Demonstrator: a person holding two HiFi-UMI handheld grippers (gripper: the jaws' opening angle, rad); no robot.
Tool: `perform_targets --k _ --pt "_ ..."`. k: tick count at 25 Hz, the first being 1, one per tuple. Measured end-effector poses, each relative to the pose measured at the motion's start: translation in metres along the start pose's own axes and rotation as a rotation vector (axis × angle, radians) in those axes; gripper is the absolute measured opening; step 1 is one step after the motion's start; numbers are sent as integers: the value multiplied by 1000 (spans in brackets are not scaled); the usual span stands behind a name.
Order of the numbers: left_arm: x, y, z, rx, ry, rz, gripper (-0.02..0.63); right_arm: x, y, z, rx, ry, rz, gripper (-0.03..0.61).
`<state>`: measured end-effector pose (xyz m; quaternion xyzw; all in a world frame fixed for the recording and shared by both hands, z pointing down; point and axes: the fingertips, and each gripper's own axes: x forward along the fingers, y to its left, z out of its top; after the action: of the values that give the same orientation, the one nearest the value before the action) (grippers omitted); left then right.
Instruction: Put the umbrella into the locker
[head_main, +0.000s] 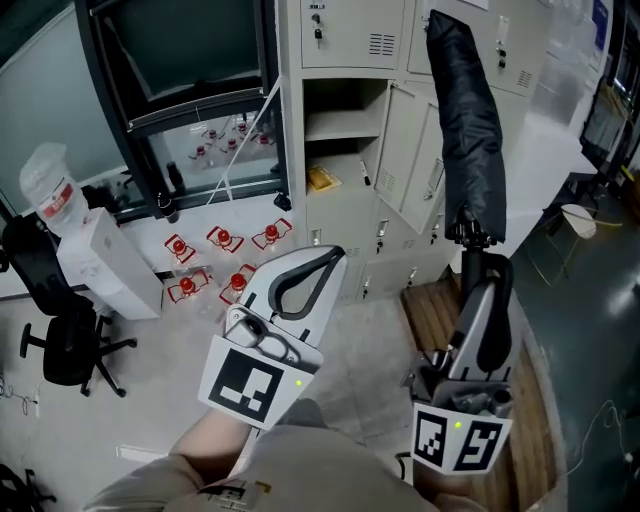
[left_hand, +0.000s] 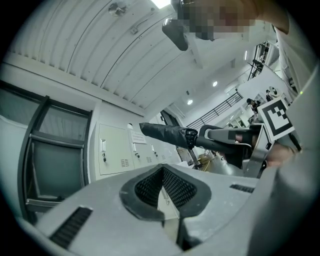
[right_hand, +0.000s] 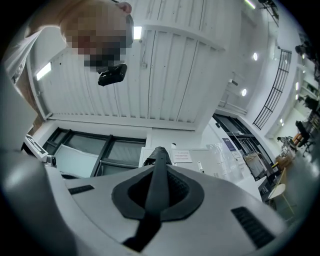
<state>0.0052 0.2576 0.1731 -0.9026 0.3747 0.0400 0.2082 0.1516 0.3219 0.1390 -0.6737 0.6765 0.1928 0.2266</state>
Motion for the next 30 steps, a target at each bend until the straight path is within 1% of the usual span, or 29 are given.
perform_targets --k 5,10,18,22,26,30 --pt "9 -2 -15 -5 10 27 8 6 -6 -25 28 63 38 8" --pt "20 2 -43 -17 41 35 8 14 -10 -55 39 104 49 9" --pt "41 15 -109 -43 118 49 8 28 -11 -120 55 210 75 9" --pt "51 25 -141 -98 167 57 8 37 -9 -153 55 268 80 9" --pt "61 36 -175 -115 210 75 8 48 -8 -186 57 336 92 9" --pt "72 42 -207 -128 262 59 8 59 -8 -219 58 390 98 9"
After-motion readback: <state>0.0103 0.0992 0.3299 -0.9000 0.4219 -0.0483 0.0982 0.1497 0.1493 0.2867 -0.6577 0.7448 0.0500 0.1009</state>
